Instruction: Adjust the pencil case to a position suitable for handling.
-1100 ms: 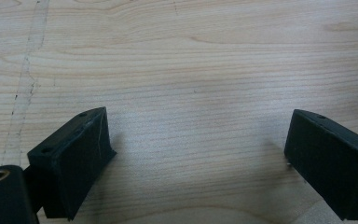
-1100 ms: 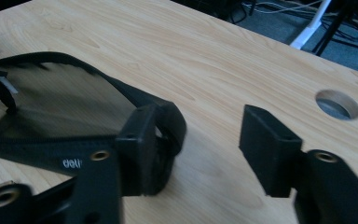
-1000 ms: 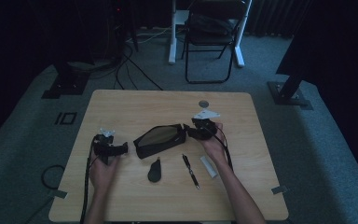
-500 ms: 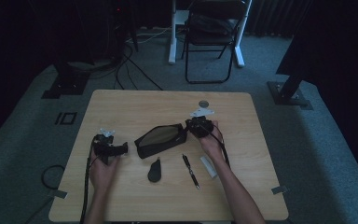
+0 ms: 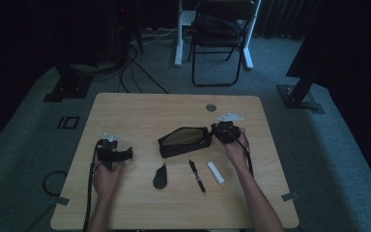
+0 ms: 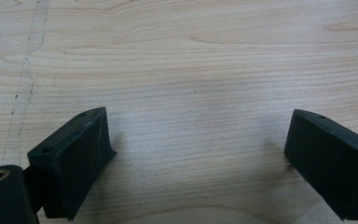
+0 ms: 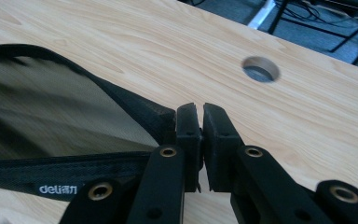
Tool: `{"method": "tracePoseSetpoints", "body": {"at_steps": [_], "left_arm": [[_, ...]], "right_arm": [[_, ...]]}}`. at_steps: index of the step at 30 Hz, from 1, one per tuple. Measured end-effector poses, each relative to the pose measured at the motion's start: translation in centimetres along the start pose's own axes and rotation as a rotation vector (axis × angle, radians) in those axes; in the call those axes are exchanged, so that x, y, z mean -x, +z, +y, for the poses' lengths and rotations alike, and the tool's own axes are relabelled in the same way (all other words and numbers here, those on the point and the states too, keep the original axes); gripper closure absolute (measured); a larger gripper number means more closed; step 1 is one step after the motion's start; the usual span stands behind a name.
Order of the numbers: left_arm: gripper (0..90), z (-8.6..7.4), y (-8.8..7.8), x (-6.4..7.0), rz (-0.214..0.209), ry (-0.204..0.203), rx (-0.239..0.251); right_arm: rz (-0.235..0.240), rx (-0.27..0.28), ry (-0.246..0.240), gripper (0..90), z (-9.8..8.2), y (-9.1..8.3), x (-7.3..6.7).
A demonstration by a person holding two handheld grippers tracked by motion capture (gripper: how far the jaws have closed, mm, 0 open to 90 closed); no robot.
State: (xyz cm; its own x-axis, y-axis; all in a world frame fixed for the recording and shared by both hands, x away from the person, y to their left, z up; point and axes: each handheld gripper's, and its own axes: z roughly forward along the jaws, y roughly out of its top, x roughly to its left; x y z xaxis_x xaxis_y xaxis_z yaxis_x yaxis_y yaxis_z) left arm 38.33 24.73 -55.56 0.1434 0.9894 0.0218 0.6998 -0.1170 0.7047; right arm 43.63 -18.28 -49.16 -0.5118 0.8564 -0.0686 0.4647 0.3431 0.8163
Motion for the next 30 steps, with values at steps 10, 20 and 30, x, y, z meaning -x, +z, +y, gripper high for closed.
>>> {"method": "tracePoseSetpoints", "body": {"at_steps": [10,20,30], "left_arm": [[7.2,0.0,0.0,0.0,0.000,0.000,0.000],[7.2,0.0,0.0,0.0,0.000,0.001,-0.001],[7.2,0.0,0.0,0.0,-0.001,0.000,0.000]], "right_arm": [[0.003,0.005,-0.033,81.5,-2.2,-2.5,0.0],[0.062,0.046,-0.111,59.5,-1.0,-3.3,-1.8],[0.140,-0.046,-0.170,53.7,0.5,0.8,-2.1]]}}
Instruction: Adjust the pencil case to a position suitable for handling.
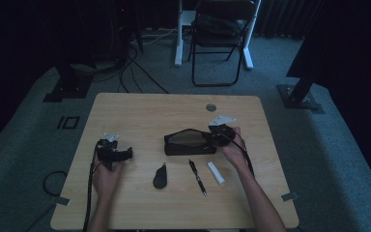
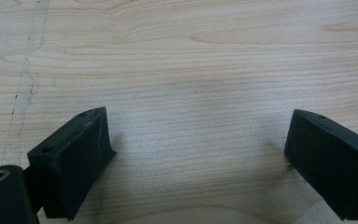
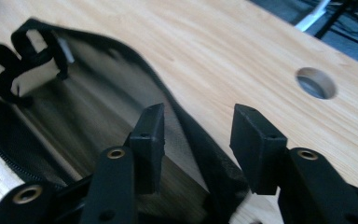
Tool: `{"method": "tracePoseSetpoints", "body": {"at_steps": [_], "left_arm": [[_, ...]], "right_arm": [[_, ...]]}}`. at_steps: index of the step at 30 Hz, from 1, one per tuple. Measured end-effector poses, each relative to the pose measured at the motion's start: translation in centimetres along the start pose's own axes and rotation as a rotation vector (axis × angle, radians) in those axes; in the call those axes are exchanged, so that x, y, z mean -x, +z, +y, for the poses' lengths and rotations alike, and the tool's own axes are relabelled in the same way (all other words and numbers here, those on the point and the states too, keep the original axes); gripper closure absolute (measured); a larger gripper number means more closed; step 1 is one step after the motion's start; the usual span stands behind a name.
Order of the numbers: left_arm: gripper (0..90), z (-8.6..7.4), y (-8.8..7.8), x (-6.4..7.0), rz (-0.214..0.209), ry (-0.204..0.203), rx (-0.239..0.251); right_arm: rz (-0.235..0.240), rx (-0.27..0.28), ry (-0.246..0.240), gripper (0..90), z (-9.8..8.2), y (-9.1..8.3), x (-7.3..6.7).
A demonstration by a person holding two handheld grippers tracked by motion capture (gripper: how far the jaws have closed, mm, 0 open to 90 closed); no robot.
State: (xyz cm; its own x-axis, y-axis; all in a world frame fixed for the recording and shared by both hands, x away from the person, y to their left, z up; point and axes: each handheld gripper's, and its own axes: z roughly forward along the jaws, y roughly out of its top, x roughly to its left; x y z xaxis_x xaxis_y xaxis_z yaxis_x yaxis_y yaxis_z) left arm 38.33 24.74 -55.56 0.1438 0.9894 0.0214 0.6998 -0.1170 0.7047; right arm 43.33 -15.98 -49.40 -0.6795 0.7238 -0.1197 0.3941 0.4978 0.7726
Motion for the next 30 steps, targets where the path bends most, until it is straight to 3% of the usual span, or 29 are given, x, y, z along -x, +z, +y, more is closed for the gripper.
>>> {"method": "tracePoseSetpoints", "body": {"at_steps": [3,8,9,12,15,22,23,30], "left_arm": [[7.2,0.0,0.0,0.0,0.000,0.000,0.000],[7.2,0.0,0.0,0.0,0.000,0.000,0.000],[7.2,0.0,0.0,0.0,0.000,0.000,0.000],[7.2,0.0,0.0,0.0,0.000,0.000,0.000],[7.2,0.0,0.0,0.0,0.000,0.000,0.000],[7.2,0.0,0.0,0.0,0.001,0.000,0.000],[7.2,0.0,0.0,0.0,0.001,0.000,0.000],[7.2,0.0,0.0,0.0,0.001,0.000,0.000]], "right_arm": [[0.000,-0.040,-0.029,53.8,0.2,1.0,-0.3],[-0.038,-0.064,-0.044,71.4,0.3,1.4,-0.4],[-0.064,-0.077,-0.051,75.7,0.3,1.2,-0.6],[-0.088,-0.084,-0.035,79.5,0.3,0.9,-0.7],[-0.090,-0.081,-0.004,80.4,0.2,0.5,-0.9],[-0.072,-0.090,0.013,80.3,-0.2,0.1,-1.4],[-0.062,-0.090,0.038,79.0,-0.3,-0.1,-1.5],[-0.035,-0.059,0.099,70.9,-0.2,-0.2,-1.3]]}}
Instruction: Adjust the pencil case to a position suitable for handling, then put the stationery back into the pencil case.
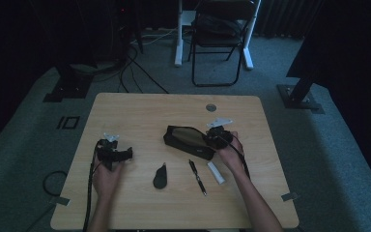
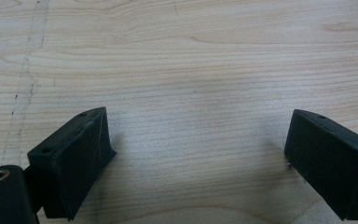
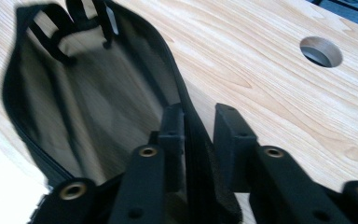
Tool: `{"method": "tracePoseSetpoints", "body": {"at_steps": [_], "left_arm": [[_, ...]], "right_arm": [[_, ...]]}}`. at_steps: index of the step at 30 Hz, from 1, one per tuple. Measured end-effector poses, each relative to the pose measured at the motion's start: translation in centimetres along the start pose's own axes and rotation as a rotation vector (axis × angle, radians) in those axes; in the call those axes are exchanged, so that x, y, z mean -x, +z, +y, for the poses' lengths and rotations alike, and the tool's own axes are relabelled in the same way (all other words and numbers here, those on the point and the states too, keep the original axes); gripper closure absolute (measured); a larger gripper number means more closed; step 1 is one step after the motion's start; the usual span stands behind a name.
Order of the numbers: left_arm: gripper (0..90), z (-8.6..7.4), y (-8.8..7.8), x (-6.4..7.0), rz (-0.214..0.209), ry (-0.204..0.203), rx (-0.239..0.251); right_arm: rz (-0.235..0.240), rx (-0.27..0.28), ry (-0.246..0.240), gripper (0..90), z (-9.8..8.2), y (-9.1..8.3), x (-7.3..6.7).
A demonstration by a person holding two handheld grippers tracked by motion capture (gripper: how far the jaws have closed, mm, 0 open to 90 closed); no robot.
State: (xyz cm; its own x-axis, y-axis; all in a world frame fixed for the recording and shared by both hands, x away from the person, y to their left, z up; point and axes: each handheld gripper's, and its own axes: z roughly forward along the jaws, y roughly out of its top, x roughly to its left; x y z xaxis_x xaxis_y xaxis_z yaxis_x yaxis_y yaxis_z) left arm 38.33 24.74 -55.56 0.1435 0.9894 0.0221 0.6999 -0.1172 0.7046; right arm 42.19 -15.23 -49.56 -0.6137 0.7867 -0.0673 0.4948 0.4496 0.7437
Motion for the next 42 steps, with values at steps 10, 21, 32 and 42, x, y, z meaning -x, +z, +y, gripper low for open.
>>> {"method": "tracePoseSetpoints", "body": {"at_steps": [10,21,32,42], "left_arm": [[7.2,0.0,0.0,0.0,0.000,0.000,0.000],[7.2,0.0,0.0,0.0,0.000,0.000,0.001],[7.2,0.0,0.0,0.0,0.000,0.000,0.000],[7.2,0.0,0.0,0.0,0.000,-0.001,0.000]], "right_arm": [[0.016,0.085,0.008,55.6,0.8,-2.3,-0.3],[0.039,0.150,0.017,52.0,0.6,-4.9,-0.5],[0.032,0.135,-0.009,50.3,-0.6,-6.0,-1.2],[0.011,0.126,-0.036,51.2,-1.5,-6.9,-1.9]]}}
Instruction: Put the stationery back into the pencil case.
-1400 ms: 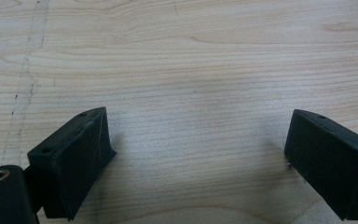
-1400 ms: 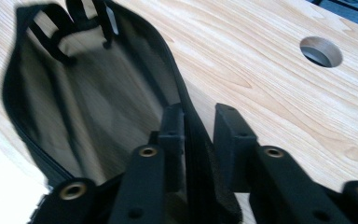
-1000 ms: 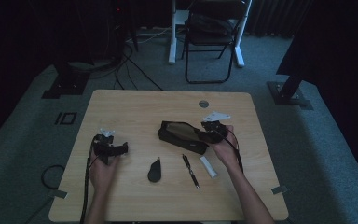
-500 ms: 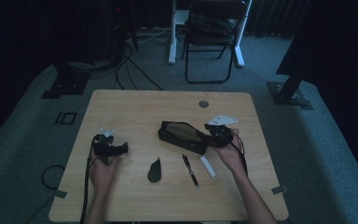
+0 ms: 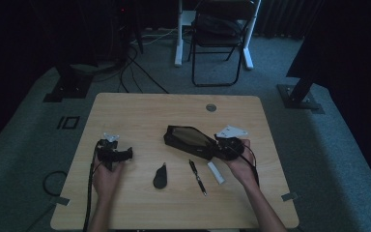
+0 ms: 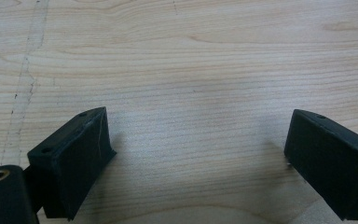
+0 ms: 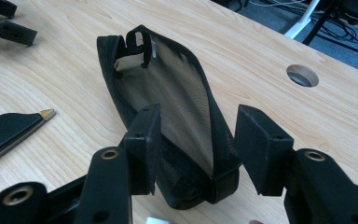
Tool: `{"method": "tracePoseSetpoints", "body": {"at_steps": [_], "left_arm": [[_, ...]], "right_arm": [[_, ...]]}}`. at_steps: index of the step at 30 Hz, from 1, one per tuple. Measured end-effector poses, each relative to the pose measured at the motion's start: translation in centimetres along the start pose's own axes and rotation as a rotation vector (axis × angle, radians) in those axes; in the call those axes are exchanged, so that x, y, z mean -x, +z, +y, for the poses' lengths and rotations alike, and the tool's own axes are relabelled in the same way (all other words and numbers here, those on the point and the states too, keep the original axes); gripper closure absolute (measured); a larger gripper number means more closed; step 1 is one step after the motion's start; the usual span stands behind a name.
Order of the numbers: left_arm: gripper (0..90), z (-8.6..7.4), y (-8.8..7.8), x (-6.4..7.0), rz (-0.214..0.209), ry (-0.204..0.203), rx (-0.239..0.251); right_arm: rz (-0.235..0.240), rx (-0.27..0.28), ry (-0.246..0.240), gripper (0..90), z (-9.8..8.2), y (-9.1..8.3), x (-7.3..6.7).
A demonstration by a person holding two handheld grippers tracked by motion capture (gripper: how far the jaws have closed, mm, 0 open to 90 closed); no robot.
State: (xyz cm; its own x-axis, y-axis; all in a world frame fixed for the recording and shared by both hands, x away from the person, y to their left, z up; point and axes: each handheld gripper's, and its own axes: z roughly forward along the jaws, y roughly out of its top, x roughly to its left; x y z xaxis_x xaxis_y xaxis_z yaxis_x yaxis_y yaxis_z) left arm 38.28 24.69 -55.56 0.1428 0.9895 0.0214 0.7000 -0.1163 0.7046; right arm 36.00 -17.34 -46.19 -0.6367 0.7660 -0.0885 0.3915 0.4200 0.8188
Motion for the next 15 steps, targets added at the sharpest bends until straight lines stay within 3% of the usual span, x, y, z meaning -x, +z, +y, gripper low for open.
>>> {"method": "tracePoseSetpoints", "body": {"at_steps": [15], "left_arm": [[7.2,0.0,0.0,0.0,0.000,0.000,0.000]], "right_arm": [[0.002,0.000,0.019,51.0,-1.2,-0.9,-0.3]]}}
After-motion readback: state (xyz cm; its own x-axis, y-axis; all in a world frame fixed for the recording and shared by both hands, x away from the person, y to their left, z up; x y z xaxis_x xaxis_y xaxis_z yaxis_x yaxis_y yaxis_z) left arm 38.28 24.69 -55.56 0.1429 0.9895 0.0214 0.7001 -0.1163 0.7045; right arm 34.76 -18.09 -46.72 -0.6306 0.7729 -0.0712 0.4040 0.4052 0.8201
